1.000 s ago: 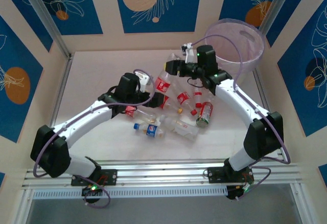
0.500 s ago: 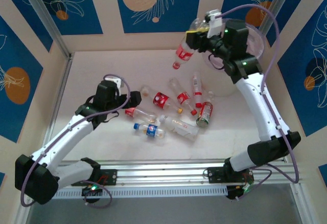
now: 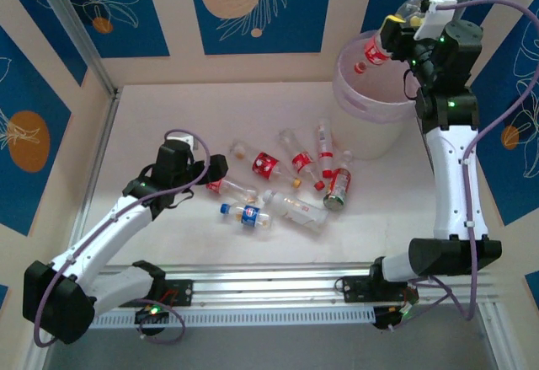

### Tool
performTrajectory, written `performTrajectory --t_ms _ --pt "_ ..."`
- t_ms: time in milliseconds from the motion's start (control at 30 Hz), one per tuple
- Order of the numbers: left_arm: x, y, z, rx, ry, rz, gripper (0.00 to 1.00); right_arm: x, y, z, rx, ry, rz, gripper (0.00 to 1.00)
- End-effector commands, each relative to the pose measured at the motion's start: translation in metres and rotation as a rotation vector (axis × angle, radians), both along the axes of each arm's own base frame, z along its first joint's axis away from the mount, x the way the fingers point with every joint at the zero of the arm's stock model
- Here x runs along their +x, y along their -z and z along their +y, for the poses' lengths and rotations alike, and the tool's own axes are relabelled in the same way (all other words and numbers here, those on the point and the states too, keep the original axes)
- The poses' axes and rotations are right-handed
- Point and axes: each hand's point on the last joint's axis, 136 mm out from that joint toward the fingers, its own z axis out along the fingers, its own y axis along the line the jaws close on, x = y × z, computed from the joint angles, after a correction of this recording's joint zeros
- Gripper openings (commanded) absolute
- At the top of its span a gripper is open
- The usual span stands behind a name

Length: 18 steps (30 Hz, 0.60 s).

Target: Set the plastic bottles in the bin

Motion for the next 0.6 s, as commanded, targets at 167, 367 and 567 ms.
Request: performTrajectory --t_ms 167,367,567 --pt "0.007 0.006 0.014 0.006 -0.086 0.013 0.99 0.033 0.04 -0.032 -0.141 0.167 0.067 0.0" --pt "0.003 0.012 0.016 -0.012 -0.108 0.04 0.99 0.054 0.075 -0.047 -0.24 0.23 0.154 0.0" --pt "-0.002 0.034 0.017 -0.018 -0.114 0.08 0.99 0.078 0.118 -0.049 -0.319 0.211 0.275 0.0"
